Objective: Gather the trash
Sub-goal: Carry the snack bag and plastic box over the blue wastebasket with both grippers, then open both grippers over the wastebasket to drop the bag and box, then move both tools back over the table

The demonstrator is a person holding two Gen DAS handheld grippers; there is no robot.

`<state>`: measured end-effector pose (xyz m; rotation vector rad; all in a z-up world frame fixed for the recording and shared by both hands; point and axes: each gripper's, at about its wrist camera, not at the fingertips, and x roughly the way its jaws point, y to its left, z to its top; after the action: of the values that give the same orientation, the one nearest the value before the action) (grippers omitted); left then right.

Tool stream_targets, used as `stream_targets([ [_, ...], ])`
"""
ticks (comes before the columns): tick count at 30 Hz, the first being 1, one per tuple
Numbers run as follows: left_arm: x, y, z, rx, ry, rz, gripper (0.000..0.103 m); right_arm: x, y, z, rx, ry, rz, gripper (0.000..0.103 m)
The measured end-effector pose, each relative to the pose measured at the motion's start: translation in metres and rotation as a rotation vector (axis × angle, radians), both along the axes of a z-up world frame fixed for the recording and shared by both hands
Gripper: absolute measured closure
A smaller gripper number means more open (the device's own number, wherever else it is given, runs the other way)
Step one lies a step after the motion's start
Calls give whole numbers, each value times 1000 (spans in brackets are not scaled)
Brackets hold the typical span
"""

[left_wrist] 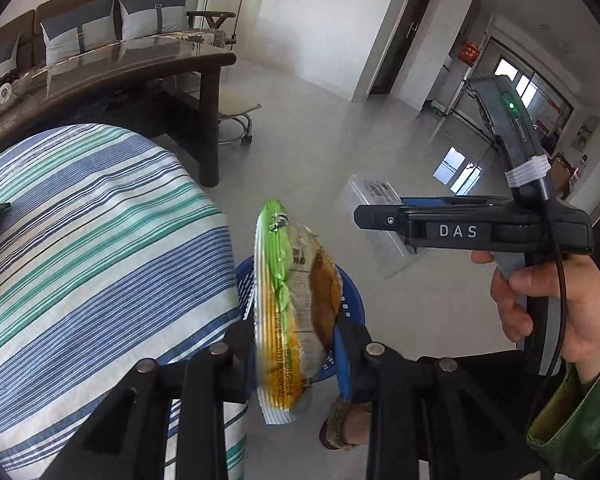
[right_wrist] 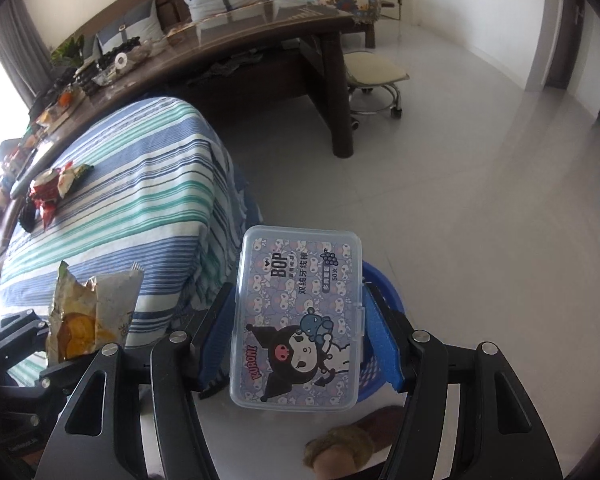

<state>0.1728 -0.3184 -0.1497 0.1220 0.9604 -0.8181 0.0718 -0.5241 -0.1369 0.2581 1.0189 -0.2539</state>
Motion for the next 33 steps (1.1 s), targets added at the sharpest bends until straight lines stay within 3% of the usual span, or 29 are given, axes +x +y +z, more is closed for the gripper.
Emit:
stream_targets([
  [8,10,-51,-42,40,41,-30,73,-14,-46,-32,68,5,-79,39],
  [19,19,-84,-78,77,38,-49,72,-11,-76,-55,163,18,-107,37],
  [20,20,-87,-82,83,35,-49,66,-10,-78,-56,179,14,-108,31],
  [21,21,-90,-86,101,35,-42,53,-10,-80,-57,186,12,-118,25],
  [22,22,-91,-88,114,31,-28,49,-10,-83,-57,190,8,-127,24],
  [28,22,-81,-69,37,26,1,48,-20,-91,-45,152,-33,-152,20],
  [33,13,-56,-31,-14,-18,12,45,-25,-84,-29,83,-77,-161,3],
])
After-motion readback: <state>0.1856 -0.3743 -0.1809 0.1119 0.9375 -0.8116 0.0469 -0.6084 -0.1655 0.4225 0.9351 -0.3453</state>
